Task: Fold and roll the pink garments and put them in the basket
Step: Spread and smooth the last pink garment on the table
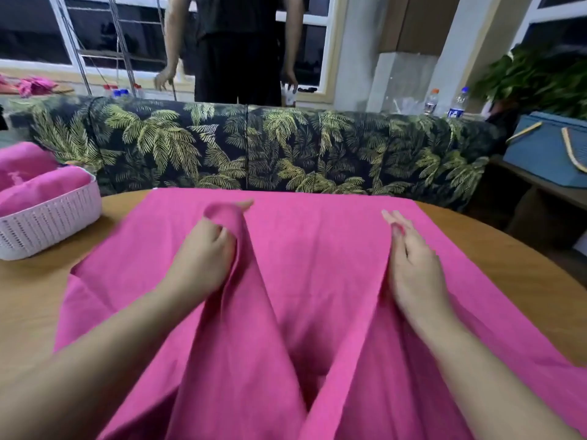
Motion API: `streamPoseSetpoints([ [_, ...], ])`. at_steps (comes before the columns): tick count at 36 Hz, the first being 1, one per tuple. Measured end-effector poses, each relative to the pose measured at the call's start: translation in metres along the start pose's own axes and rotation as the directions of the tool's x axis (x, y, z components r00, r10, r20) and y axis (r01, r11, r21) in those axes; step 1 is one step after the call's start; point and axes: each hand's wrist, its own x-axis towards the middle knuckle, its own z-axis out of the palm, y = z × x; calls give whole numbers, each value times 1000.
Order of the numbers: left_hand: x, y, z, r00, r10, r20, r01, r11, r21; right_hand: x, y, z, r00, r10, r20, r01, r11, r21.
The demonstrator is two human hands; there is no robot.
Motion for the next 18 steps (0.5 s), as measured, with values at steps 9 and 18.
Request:
streamPoseSetpoints([
  [9, 178, -60, 37, 956, -128, -263, 169, 975, 143, 175, 50, 71, 981, 161, -109, -166, 985, -40],
  [18, 173, -180, 99, 931, -352, 97, 240, 791, 563, 193, 149, 143, 964, 228, 140, -142, 880, -454],
])
